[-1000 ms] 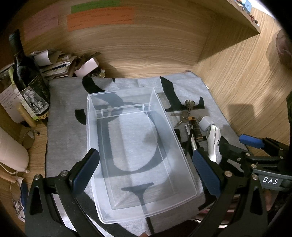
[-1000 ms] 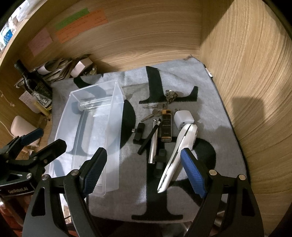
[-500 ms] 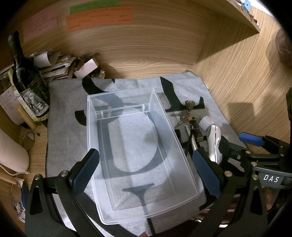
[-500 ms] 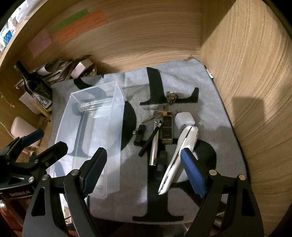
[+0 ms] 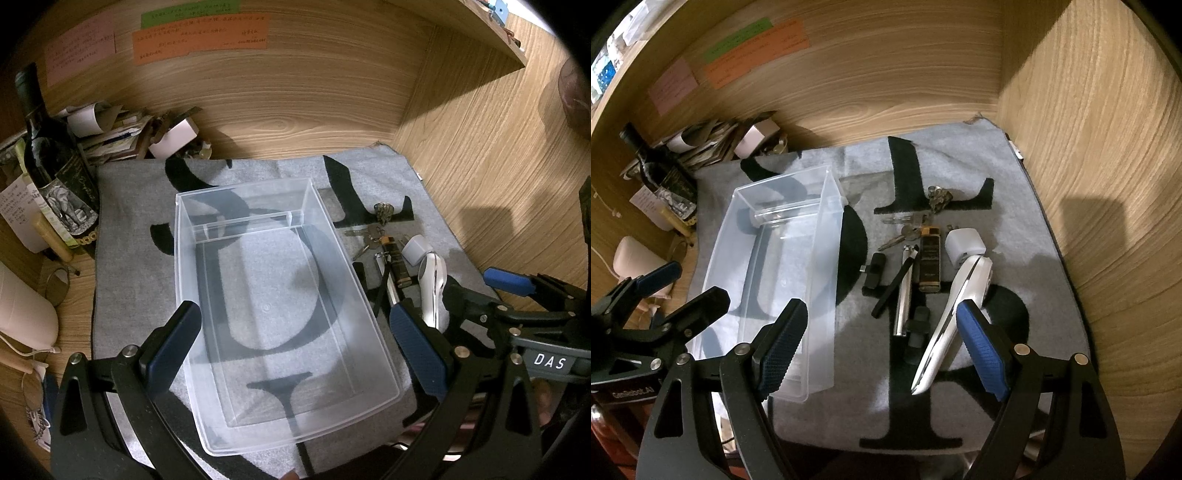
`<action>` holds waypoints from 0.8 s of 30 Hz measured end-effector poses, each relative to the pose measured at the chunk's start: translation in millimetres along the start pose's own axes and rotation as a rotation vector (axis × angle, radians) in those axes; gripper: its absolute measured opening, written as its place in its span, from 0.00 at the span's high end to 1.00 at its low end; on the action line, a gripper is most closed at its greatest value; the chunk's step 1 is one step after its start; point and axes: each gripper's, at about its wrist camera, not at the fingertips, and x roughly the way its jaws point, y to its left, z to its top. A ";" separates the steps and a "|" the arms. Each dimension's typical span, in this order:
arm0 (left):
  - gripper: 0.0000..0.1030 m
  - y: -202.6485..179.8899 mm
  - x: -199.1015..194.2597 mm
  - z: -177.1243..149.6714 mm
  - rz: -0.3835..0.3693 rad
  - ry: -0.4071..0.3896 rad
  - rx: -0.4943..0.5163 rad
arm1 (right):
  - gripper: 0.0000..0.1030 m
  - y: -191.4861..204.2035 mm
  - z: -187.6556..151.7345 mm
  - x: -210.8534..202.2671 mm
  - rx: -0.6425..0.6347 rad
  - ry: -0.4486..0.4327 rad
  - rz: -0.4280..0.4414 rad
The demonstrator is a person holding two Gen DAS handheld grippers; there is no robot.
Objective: Organize rigid objects
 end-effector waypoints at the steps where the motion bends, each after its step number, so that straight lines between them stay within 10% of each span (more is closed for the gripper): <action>1: 0.00 -0.4 -0.1 0.1 0.000 -0.001 0.001 | 0.22 0.0 0.3 0.0 0.000 0.000 0.001; 19: 0.00 -2.9 0.9 3.1 0.024 -0.013 0.001 | 0.22 -5.2 3.3 -1.0 0.005 -0.019 -0.018; 24: 0.18 12.3 5.9 7.5 0.055 0.014 -0.023 | 0.22 -10.4 5.3 -0.2 0.015 -0.028 -0.041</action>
